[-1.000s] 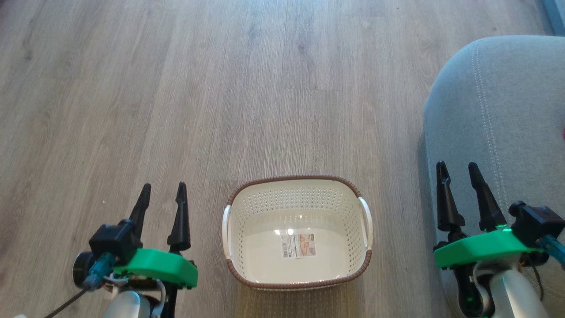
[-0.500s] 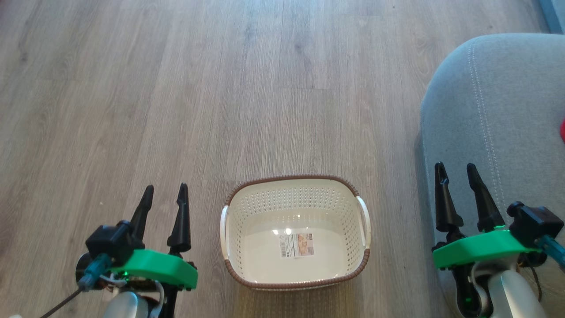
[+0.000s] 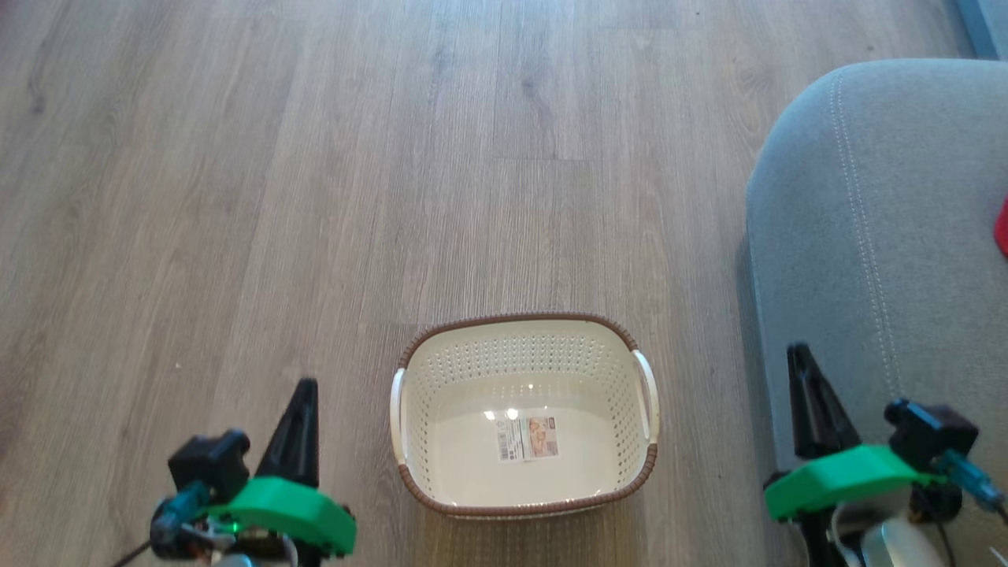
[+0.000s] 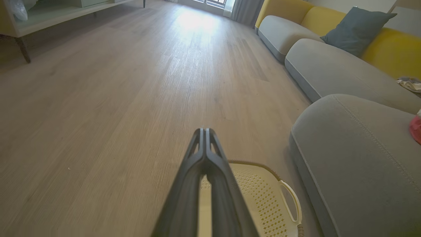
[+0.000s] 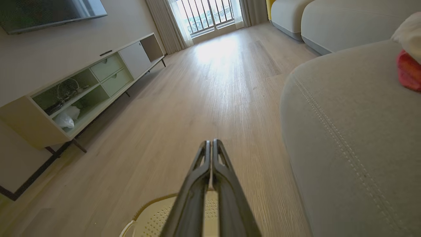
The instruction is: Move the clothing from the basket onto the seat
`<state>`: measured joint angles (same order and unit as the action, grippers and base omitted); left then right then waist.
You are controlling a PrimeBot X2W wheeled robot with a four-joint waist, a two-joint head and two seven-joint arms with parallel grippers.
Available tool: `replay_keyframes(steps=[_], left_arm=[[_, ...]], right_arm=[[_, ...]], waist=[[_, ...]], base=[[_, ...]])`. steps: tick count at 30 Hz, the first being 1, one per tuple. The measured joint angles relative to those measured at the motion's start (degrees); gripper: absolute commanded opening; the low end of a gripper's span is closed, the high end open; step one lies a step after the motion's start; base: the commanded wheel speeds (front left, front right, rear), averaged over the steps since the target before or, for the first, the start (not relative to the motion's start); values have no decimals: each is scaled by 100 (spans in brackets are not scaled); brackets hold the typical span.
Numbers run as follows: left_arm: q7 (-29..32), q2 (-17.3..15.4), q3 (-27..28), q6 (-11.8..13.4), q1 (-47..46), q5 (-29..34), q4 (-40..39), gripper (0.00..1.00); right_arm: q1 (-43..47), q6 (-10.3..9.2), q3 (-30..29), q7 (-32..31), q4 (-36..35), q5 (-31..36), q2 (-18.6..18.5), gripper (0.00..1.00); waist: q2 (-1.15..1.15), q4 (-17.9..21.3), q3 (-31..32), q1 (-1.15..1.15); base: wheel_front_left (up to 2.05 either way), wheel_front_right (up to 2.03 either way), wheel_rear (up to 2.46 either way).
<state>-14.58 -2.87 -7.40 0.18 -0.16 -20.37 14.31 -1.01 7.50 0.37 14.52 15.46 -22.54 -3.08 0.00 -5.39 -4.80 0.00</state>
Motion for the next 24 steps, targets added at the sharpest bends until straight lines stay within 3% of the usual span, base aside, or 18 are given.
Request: replay_keyframes(steps=[24], left_arm=[[350, -3, 143, -111, 26, -1363, 20, 0]], right_arm=[[44, 0, -54, -348, 4, -1318, 0, 0]], waist=[[0, 100, 86, 0]], base=[[0, 0, 0]])
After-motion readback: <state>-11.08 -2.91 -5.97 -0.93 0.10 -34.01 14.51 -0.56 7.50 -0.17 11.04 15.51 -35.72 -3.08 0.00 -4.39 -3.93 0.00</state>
